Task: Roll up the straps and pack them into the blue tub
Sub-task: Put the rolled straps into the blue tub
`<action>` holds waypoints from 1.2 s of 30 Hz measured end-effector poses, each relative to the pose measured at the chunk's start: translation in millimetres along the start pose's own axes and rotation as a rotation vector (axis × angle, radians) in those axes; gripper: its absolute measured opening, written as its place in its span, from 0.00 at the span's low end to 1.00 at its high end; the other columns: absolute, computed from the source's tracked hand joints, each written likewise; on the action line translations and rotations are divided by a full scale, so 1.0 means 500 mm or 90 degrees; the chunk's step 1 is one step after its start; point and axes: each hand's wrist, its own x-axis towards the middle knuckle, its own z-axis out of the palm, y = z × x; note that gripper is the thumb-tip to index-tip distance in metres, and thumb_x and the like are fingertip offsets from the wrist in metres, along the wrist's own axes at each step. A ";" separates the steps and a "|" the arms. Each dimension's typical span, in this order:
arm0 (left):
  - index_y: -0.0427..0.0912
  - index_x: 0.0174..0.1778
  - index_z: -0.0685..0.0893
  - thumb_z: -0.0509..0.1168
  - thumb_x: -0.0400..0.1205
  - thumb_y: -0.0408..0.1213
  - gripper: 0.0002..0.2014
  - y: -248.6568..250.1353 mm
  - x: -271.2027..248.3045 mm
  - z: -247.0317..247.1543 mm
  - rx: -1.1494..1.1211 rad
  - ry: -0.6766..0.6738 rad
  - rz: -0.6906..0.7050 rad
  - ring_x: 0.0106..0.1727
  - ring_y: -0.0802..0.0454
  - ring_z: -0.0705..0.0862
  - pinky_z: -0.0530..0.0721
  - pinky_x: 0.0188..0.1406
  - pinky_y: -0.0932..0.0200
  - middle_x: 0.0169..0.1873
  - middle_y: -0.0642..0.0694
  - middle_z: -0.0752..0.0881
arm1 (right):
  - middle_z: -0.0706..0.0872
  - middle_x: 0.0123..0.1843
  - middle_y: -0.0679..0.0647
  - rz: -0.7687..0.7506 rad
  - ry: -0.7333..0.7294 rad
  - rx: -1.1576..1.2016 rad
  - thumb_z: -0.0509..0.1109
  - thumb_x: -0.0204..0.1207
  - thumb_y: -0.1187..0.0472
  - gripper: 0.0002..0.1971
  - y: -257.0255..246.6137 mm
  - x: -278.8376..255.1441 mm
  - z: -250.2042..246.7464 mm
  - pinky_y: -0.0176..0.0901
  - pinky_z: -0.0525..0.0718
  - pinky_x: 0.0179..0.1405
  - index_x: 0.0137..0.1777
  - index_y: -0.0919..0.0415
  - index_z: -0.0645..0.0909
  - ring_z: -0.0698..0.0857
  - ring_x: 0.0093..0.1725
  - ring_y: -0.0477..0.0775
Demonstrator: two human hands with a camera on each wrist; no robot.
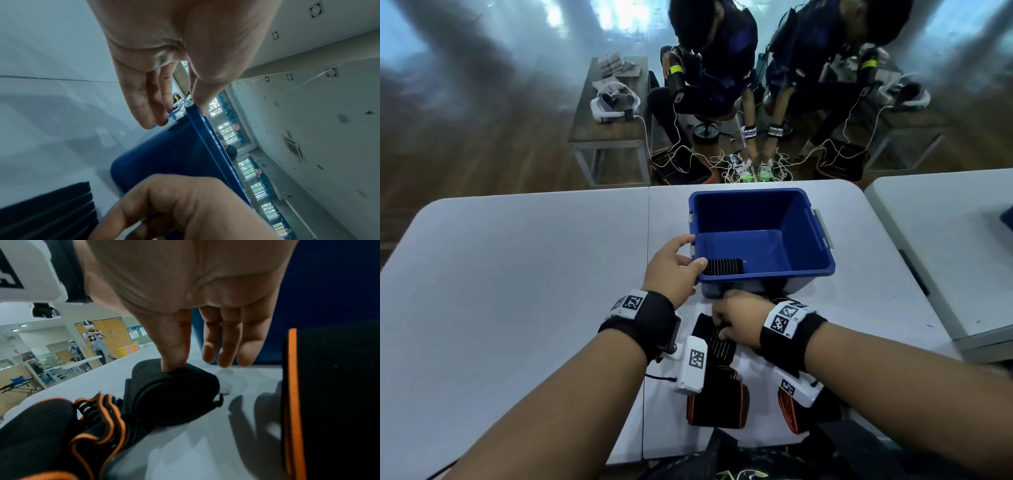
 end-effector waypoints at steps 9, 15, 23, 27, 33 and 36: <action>0.58 0.73 0.78 0.70 0.84 0.38 0.22 -0.003 0.002 0.001 0.001 0.003 0.002 0.44 0.45 0.91 0.94 0.41 0.46 0.43 0.44 0.90 | 0.83 0.66 0.56 0.078 -0.056 0.059 0.76 0.76 0.53 0.27 -0.021 0.019 0.017 0.54 0.86 0.61 0.72 0.57 0.71 0.84 0.62 0.59; 0.59 0.72 0.78 0.71 0.84 0.39 0.21 -0.004 0.002 0.000 -0.002 0.004 -0.002 0.45 0.44 0.91 0.94 0.39 0.47 0.44 0.43 0.90 | 0.87 0.57 0.59 0.101 -0.081 0.073 0.70 0.77 0.56 0.14 -0.030 0.017 0.022 0.55 0.88 0.57 0.59 0.60 0.82 0.87 0.54 0.60; 0.58 0.72 0.78 0.71 0.84 0.40 0.21 -0.004 0.003 0.000 -0.002 -0.001 0.000 0.45 0.44 0.91 0.94 0.41 0.45 0.44 0.43 0.89 | 0.84 0.54 0.56 0.098 -0.044 0.112 0.69 0.78 0.57 0.09 -0.030 0.012 0.021 0.47 0.86 0.49 0.55 0.57 0.77 0.84 0.51 0.57; 0.58 0.72 0.78 0.71 0.84 0.40 0.21 -0.005 0.003 0.000 -0.004 -0.001 0.001 0.46 0.43 0.91 0.94 0.42 0.43 0.44 0.42 0.89 | 0.82 0.51 0.54 0.107 -0.011 0.156 0.70 0.77 0.56 0.15 -0.020 0.001 0.011 0.49 0.86 0.52 0.62 0.57 0.75 0.84 0.51 0.56; 0.59 0.73 0.77 0.70 0.84 0.40 0.22 -0.007 0.005 0.000 -0.007 -0.007 0.000 0.48 0.44 0.90 0.94 0.43 0.43 0.45 0.42 0.89 | 0.86 0.49 0.53 0.121 0.029 0.218 0.71 0.76 0.56 0.13 0.012 -0.041 -0.017 0.47 0.88 0.49 0.59 0.57 0.78 0.87 0.48 0.54; 0.59 0.73 0.78 0.71 0.84 0.40 0.22 -0.009 0.006 -0.001 -0.013 -0.008 0.001 0.47 0.43 0.90 0.94 0.43 0.43 0.45 0.42 0.89 | 0.88 0.46 0.51 0.105 0.032 0.266 0.72 0.75 0.58 0.09 0.031 -0.069 -0.056 0.44 0.87 0.42 0.53 0.56 0.80 0.88 0.45 0.51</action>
